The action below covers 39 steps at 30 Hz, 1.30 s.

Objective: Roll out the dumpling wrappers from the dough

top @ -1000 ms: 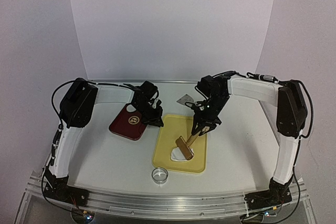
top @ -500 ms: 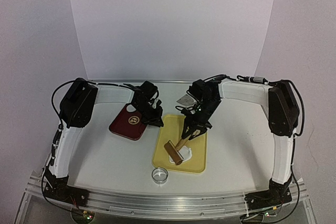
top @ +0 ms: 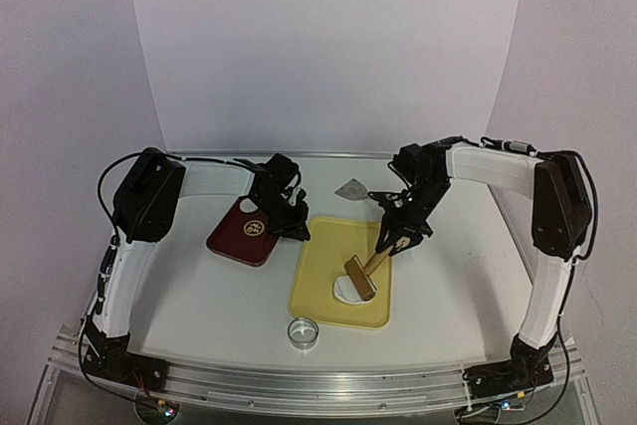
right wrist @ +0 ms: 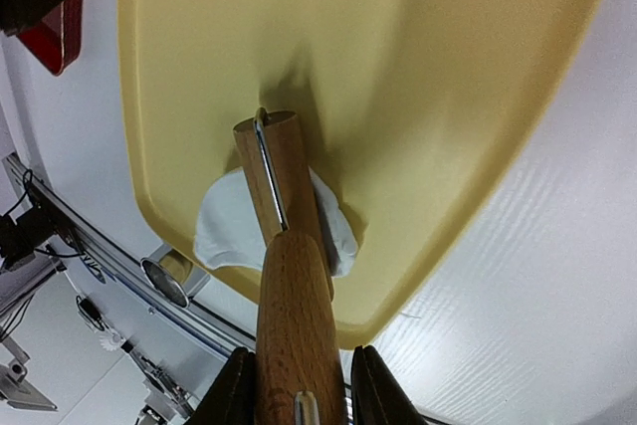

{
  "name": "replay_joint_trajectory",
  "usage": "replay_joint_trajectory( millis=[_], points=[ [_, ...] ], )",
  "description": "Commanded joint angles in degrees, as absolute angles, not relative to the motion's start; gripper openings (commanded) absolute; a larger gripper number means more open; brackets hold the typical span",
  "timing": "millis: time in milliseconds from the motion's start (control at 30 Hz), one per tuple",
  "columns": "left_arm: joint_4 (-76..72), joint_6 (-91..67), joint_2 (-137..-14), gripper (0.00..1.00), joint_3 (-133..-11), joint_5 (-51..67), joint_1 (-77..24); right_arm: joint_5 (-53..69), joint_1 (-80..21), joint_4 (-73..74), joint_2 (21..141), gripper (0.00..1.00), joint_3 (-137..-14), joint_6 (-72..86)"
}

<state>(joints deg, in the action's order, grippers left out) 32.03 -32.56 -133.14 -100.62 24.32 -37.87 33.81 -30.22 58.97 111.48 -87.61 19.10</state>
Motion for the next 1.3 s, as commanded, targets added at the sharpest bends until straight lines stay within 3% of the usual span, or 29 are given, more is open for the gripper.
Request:
replay_joint_trajectory(
  millis=[0, 800, 1267],
  points=[
    [35.8, -30.1, -134.2, 0.00, -97.8, 17.4, -36.3, 11.5, -28.7, 63.5, 115.0, 0.00, -84.1, 17.2],
    [33.4, -31.9, -134.2, 0.00, -97.2, 19.5, -36.3, 21.7, -37.8, 58.0, 124.3, 0.00, -87.9, 17.1],
    [32.7, -32.3, -132.5, 0.00, -94.4, 18.8, -36.3, 11.6, -33.7, 63.4, 114.8, 0.00, -86.3, 18.2]
  ],
)
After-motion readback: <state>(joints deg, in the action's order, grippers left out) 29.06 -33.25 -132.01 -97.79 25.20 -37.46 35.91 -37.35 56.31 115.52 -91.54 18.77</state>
